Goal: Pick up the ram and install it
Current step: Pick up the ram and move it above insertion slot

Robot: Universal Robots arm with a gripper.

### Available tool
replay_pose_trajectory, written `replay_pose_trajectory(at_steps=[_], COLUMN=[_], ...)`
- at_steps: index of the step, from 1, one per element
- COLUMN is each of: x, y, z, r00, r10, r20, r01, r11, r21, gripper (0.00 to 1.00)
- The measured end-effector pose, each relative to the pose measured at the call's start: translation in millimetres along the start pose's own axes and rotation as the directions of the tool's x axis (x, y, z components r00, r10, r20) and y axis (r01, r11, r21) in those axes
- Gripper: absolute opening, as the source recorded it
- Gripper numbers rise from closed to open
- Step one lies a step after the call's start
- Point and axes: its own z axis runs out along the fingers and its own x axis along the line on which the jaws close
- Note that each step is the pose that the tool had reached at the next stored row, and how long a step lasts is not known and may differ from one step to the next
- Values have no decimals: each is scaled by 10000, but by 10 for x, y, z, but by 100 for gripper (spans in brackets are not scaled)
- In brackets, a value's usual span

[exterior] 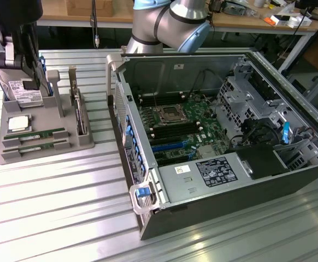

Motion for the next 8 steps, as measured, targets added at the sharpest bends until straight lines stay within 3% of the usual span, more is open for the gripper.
replay_pose_trajectory(at_steps=[5, 8], x=[0, 0], y=[0, 0], z=[0, 0], r00=[9970, 9969], r10=[-775, -791], r20=[-34, -34], r01=[775, 791], r11=[9970, 9969], r21=[-21, -21], gripper=[10, 10])
